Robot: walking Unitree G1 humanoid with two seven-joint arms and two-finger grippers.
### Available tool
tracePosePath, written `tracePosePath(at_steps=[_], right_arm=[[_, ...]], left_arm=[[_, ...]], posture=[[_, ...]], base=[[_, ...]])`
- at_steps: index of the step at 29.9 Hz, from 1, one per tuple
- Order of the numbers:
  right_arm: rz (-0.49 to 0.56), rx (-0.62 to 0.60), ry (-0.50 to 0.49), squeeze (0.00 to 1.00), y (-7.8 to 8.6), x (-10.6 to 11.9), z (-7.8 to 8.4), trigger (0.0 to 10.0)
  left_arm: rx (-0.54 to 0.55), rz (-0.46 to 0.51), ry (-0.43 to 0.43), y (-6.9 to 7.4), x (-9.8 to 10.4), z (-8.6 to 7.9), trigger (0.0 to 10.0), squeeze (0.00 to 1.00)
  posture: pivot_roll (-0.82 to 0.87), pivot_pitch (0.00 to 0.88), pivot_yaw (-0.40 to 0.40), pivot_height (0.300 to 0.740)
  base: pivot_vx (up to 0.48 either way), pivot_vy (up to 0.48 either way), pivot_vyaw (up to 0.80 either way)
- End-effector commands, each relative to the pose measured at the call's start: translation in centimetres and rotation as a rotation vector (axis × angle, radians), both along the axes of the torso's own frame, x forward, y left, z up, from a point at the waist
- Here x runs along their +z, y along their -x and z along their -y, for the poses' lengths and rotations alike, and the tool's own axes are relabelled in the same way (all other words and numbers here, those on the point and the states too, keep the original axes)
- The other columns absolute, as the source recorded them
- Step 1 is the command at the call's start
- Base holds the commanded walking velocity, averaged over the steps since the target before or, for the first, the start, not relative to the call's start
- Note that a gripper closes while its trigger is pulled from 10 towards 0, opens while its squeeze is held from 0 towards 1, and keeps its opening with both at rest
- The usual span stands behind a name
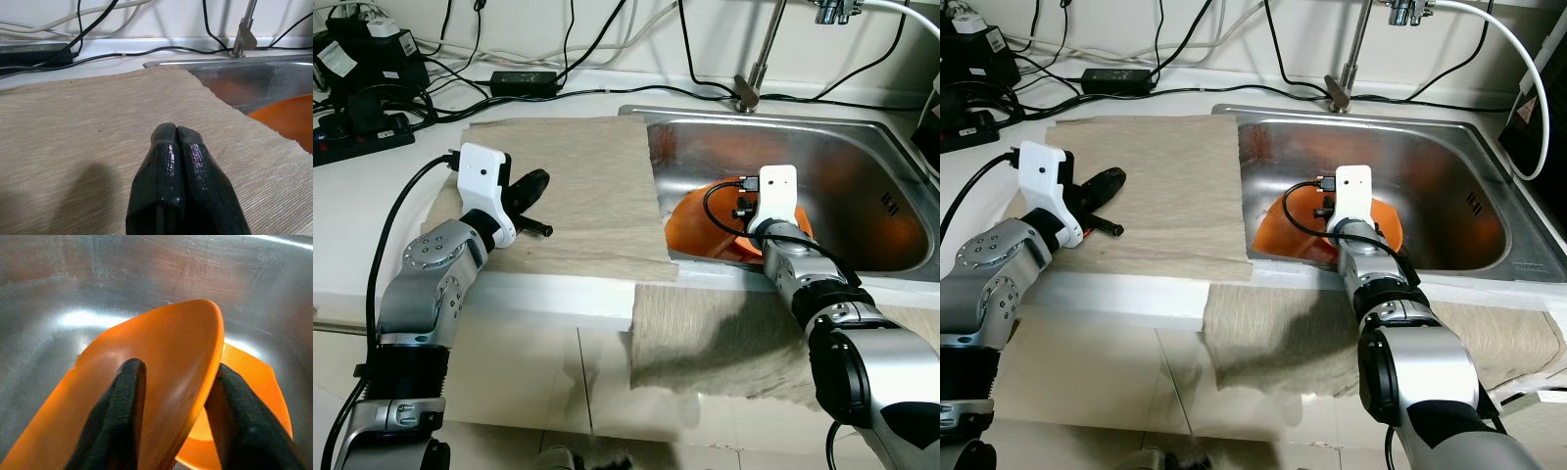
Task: Kitchen organization
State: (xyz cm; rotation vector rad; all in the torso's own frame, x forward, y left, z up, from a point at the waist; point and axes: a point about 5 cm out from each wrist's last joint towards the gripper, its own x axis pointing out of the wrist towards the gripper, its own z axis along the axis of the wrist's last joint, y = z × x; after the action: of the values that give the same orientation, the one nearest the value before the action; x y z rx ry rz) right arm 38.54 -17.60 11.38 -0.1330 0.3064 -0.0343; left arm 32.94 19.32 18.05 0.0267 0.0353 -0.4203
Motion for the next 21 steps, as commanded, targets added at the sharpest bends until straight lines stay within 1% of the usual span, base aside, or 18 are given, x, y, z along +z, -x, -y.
tracePosePath(at_steps=[1, 3, 4, 5, 7, 8, 9, 10, 13, 16, 17, 18, 19, 21], right_arm=[[-0.043, 0.031, 0.026, 1.00, 0.3, -0.8, -0.6, 10.0], [-0.047, 0.037, 0.030, 1.00, 0.3, -0.8, -0.7, 10.0], [-0.048, 0.048, 0.050, 1.00, 0.3, -0.8, -0.8, 10.0], [-0.040, 0.072, 0.105, 1.00, 0.2, -0.6, -1.0, 10.0], [-0.031, 0.084, 0.147, 1.00, 0.1, -0.4, -1.2, 10.0], [-0.019, 0.092, 0.177, 0.87, -0.1, -0.1, -1.3, 10.0], [-0.011, 0.098, 0.195, 0.87, -0.2, 0.1, -1.4, 10.0], [0.002, 0.105, 0.220, 0.00, -0.3, 0.4, -1.5, 10.0], [0.013, 0.124, 0.266, 0.00, -0.5, 0.8, -1.7, 10.0], [0.013, 0.131, 0.279, 0.00, -0.5, 0.8, -1.7, 10.0], [0.013, 0.144, 0.302, 0.00, -0.5, 0.9, -1.8, 10.0], [0.014, 0.170, 0.346, 0.00, -0.6, 1.0, -2.0, 10.0], [0.014, 0.170, 0.346, 0.00, -0.6, 1.0, -2.0, 10.0], [0.013, 0.181, 0.376, 0.00, -0.6, 1.0, -2.0, 10.0]], left_arm=[[-0.006, 0.010, -0.020, -0.2, 0.3, 0.0, 10.0, 0.00], [-0.006, 0.010, -0.020, -0.2, 0.3, 0.0, 10.0, 0.00], [-0.007, 0.009, -0.020, -0.2, 0.3, 0.0, 10.0, 0.00], [-0.007, 0.009, -0.021, -0.2, 0.3, 0.0, 10.0, 0.00], [-0.007, 0.009, -0.021, -0.1, 0.2, 0.0, 10.0, 0.00], [-0.008, 0.009, -0.021, -0.1, 0.2, 0.0, 10.0, 0.00], [-0.008, 0.008, -0.022, -0.1, 0.2, 0.0, 10.0, 0.00], [-0.009, 0.008, -0.022, -0.1, 0.2, 0.0, 10.0, 0.00], [-0.013, 0.007, -0.022, -0.2, 0.2, 0.1, 10.0, 0.00], [-0.014, 0.007, -0.022, -0.2, 0.2, 0.2, 10.0, 0.00], [-0.016, 0.008, -0.023, -0.2, 0.2, 0.2, 10.0, 0.00], [-0.019, 0.007, -0.024, -0.2, 0.2, 0.2, 10.0, 0.00], [-0.019, 0.007, -0.024, -0.2, 0.2, 0.2, 10.0, 0.00], [-0.021, 0.006, -0.025, -0.2, 0.2, 0.2, 10.0, 0.00]], posture=[[0.10, 0.006, 0.003, 0.740], [0.10, 0.006, 0.003, 0.740], [0.10, 0.006, 0.003, 0.740], [0.10, 0.006, 0.003, 0.740], [0.10, 0.006, 0.003, 0.740], [0.10, 0.006, 0.003, 0.740], [0.10, 0.006, 0.003, 0.740], [0.09, 0.006, 0.004, 0.740], [0.09, 0.006, 0.004, 0.740], [0.09, 0.006, 0.004, 0.740], [0.09, 0.006, 0.004, 0.740], [0.09, 0.006, 0.003, 0.740], [0.09, 0.006, 0.003, 0.740], [0.09, 0.006, 0.003, 0.740]], base=[[0.000, 0.000, 0.00], [0.000, 0.000, 0.00], [0.000, 0.000, 0.00], [0.000, 0.000, 0.00], [0.000, 0.000, 0.00], [0.000, 0.000, 0.00], [0.000, 0.000, 0.00], [0.000, 0.000, 0.00], [0.000, 0.000, 0.00], [0.000, 0.000, 0.00], [0.000, 0.000, 0.00], [0.000, 0.000, 0.00], [0.000, 0.000, 0.00], [0.000, 0.000, 0.00]])
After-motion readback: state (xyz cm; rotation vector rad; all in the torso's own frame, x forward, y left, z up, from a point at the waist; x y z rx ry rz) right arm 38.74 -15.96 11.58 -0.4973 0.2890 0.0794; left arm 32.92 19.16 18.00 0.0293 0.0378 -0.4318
